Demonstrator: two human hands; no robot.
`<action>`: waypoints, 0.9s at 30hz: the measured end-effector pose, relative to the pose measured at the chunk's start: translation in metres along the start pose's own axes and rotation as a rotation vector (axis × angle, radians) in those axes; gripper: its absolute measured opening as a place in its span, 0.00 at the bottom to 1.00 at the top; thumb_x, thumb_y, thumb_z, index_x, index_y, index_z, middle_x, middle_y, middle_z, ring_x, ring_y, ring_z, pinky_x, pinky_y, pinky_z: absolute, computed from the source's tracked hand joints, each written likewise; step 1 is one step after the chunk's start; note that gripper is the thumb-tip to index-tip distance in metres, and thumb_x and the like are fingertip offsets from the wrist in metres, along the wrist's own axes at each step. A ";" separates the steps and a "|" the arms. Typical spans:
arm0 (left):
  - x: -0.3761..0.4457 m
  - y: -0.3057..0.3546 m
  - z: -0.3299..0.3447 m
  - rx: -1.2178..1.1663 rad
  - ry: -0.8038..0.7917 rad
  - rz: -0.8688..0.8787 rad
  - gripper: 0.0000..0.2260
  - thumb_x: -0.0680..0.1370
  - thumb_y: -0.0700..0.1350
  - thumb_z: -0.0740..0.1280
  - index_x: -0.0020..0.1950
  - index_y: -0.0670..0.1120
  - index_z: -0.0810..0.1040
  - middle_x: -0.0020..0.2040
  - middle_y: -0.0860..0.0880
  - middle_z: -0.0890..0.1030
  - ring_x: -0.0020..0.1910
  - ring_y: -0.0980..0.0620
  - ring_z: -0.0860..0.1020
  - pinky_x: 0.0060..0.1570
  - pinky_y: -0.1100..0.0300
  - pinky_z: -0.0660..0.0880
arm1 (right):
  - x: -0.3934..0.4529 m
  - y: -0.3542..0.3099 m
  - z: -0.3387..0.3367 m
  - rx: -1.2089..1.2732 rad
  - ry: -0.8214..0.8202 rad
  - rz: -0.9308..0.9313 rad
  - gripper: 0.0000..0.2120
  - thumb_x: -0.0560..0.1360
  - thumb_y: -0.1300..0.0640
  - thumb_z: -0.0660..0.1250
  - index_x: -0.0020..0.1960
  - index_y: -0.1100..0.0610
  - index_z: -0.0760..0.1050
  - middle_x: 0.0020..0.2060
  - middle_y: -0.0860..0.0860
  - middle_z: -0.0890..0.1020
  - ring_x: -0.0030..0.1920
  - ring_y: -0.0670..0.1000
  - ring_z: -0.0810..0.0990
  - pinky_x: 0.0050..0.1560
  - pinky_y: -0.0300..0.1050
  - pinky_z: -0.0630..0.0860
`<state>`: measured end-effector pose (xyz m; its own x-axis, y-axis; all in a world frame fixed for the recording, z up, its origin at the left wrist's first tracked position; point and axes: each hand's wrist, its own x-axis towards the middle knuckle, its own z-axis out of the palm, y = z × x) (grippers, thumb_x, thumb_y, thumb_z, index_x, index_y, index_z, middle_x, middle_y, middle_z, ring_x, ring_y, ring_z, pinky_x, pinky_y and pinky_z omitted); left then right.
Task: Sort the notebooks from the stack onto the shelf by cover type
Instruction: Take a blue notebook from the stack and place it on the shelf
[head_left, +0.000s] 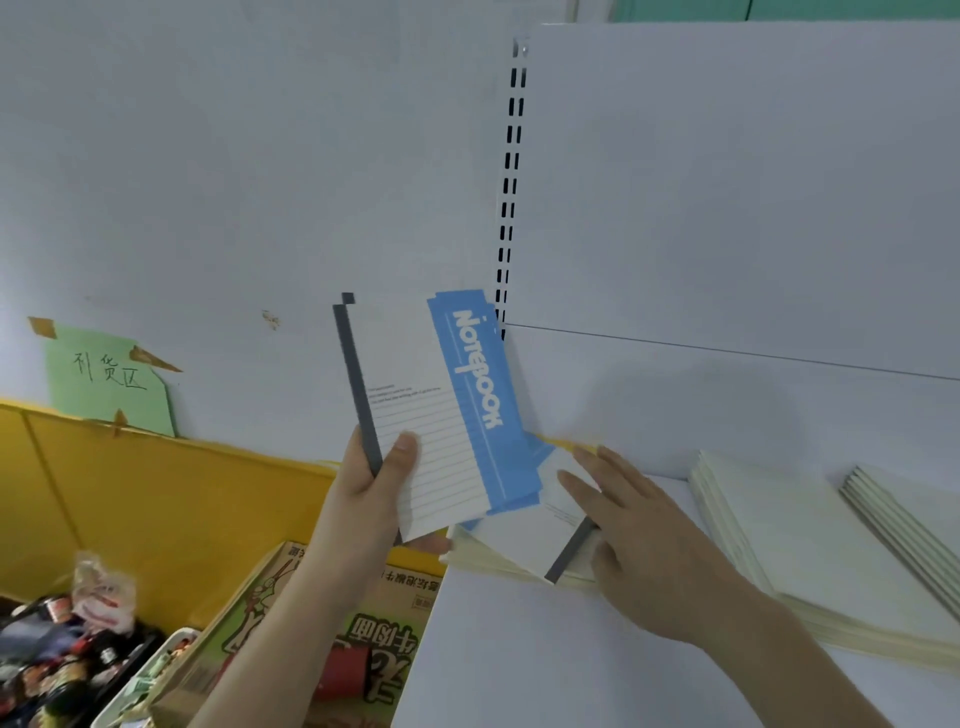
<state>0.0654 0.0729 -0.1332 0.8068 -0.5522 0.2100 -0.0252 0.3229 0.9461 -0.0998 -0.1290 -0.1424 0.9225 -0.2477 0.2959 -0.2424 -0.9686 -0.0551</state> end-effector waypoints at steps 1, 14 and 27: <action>-0.001 0.000 0.001 0.022 0.001 0.017 0.11 0.82 0.50 0.63 0.65 0.57 0.73 0.53 0.50 0.84 0.49 0.44 0.85 0.30 0.48 0.82 | 0.001 0.001 0.001 -0.023 -0.103 -0.005 0.37 0.70 0.49 0.45 0.79 0.49 0.53 0.79 0.45 0.48 0.79 0.48 0.42 0.78 0.50 0.50; 0.004 -0.003 0.003 -0.050 0.008 0.006 0.14 0.81 0.51 0.64 0.66 0.60 0.73 0.59 0.52 0.82 0.55 0.46 0.83 0.40 0.39 0.83 | -0.013 0.012 -0.012 -0.083 0.468 -0.015 0.18 0.78 0.45 0.56 0.48 0.50 0.83 0.39 0.46 0.86 0.37 0.53 0.83 0.35 0.48 0.81; 0.010 0.004 0.006 0.091 0.135 0.152 0.10 0.83 0.54 0.61 0.56 0.72 0.73 0.53 0.63 0.82 0.58 0.54 0.79 0.58 0.45 0.79 | -0.016 0.003 -0.060 -0.043 0.685 0.352 0.13 0.78 0.50 0.63 0.39 0.55 0.77 0.21 0.48 0.73 0.22 0.57 0.73 0.25 0.48 0.73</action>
<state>0.0694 0.0639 -0.1255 0.8611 -0.3926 0.3232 -0.2010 0.3211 0.9255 -0.1336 -0.1268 -0.0901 0.4004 -0.4591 0.7930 -0.5115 -0.8300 -0.2222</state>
